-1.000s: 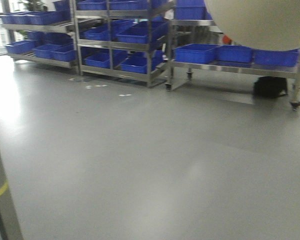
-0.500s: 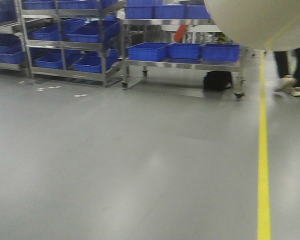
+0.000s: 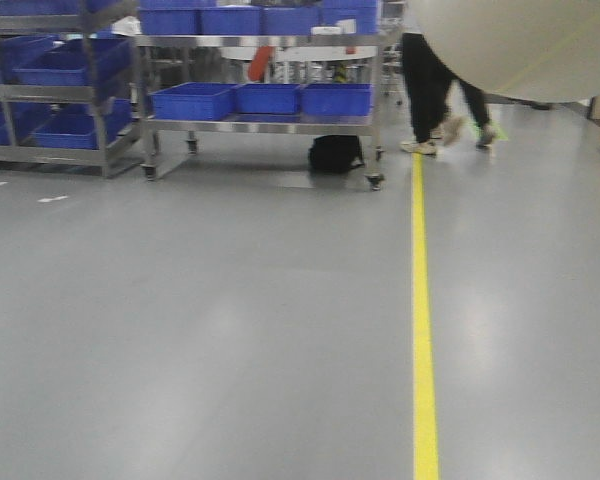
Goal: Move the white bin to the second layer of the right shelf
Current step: 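Drive the base away from the table carrying the bin in the right gripper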
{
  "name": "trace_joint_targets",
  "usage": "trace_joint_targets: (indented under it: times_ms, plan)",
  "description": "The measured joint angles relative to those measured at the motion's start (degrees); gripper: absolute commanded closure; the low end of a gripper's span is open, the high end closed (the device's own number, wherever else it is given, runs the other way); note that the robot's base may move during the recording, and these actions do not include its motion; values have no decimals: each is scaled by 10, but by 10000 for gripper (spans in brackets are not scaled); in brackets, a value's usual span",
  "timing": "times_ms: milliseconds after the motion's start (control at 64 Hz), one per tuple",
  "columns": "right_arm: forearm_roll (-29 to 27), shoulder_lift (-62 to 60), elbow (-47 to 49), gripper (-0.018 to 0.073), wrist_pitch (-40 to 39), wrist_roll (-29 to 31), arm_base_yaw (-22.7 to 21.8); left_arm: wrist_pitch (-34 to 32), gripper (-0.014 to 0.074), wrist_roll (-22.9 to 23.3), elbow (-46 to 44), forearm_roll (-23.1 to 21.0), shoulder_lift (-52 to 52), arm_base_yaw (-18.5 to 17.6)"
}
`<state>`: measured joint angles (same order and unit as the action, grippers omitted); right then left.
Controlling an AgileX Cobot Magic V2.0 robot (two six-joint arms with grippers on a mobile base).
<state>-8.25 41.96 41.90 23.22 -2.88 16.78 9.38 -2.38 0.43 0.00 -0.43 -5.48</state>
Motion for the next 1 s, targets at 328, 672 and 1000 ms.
trace_joint_targets:
  times_ms: [328,672,1000]
  plan:
    - [0,0,0,503,0,0,0,0,512,0,0,0,0,0]
    - [0,0,0,503,0,0,0,0,512,0,0,0,0,0]
    - [0,0,0,503,0,0,0,0,512,0,0,0,0,0]
